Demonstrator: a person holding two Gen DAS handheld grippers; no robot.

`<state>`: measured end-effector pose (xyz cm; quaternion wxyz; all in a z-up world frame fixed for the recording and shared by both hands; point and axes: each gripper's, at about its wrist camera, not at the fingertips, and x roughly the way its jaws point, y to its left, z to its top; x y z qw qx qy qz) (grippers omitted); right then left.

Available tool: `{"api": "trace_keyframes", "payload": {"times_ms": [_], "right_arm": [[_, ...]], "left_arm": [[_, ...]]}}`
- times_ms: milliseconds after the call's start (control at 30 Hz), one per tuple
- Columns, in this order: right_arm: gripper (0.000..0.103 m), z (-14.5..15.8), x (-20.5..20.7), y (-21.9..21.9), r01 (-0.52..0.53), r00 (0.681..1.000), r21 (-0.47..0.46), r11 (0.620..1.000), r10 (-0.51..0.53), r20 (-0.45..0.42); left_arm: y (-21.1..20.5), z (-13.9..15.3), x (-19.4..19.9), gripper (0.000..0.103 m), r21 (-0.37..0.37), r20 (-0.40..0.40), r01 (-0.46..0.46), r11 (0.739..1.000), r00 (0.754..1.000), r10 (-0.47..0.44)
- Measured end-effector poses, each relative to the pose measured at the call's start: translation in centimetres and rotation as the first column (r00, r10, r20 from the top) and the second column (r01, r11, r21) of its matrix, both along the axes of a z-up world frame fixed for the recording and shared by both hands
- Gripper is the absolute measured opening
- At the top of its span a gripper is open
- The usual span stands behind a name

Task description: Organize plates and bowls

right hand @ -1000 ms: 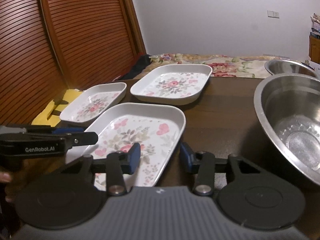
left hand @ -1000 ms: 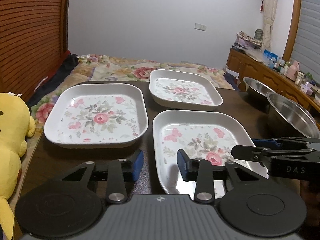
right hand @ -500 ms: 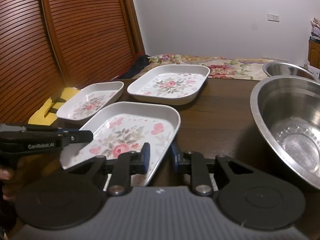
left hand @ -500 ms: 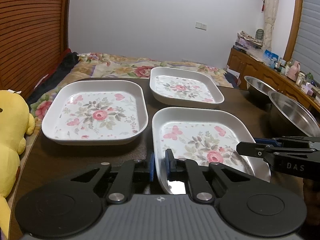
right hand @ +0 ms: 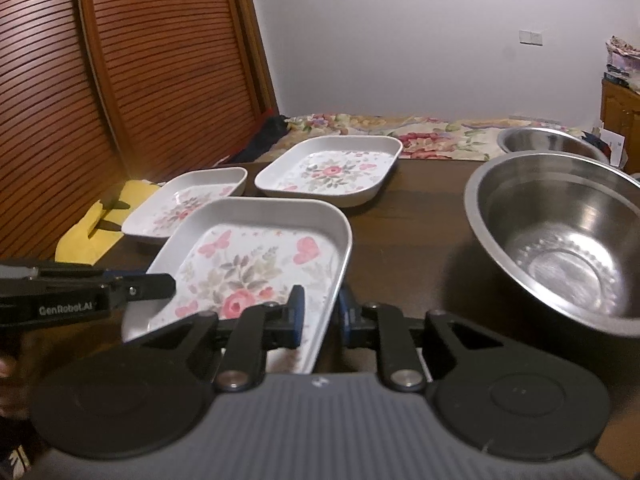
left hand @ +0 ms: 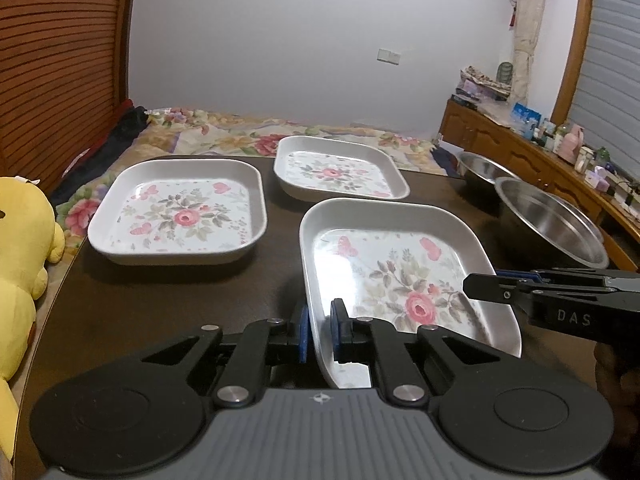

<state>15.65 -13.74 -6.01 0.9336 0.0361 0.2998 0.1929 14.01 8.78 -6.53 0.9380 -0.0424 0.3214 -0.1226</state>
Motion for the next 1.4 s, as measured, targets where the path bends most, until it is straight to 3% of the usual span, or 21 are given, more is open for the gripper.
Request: {"api": "trace_keyframes", "payload": {"times_ms": [533,1100,1400], "right_arm": [[0.02,0.2,-5.0,-0.5,0.015,1.0,-0.011,1.0,-0.015,0.003],[0.02,-1.4,-5.3,-0.6,0.013,0.999,0.01,1.0,-0.013,-0.041],[0.02,-1.5,-5.6,-0.4,0.012,1.0,-0.001,1.0,-0.013,-0.018]], "left_arm": [[-0.7,0.2,-5.7,0.013,-0.001,-0.007,0.02,1.0,1.0,-0.02],[-1.2,-1.0,-5.9,0.013,0.029,-0.052,0.01,1.0,0.999,-0.008],[-1.1,-1.3,-5.6,0.013,0.028,-0.05,0.005,1.0,0.999,-0.003]]}}
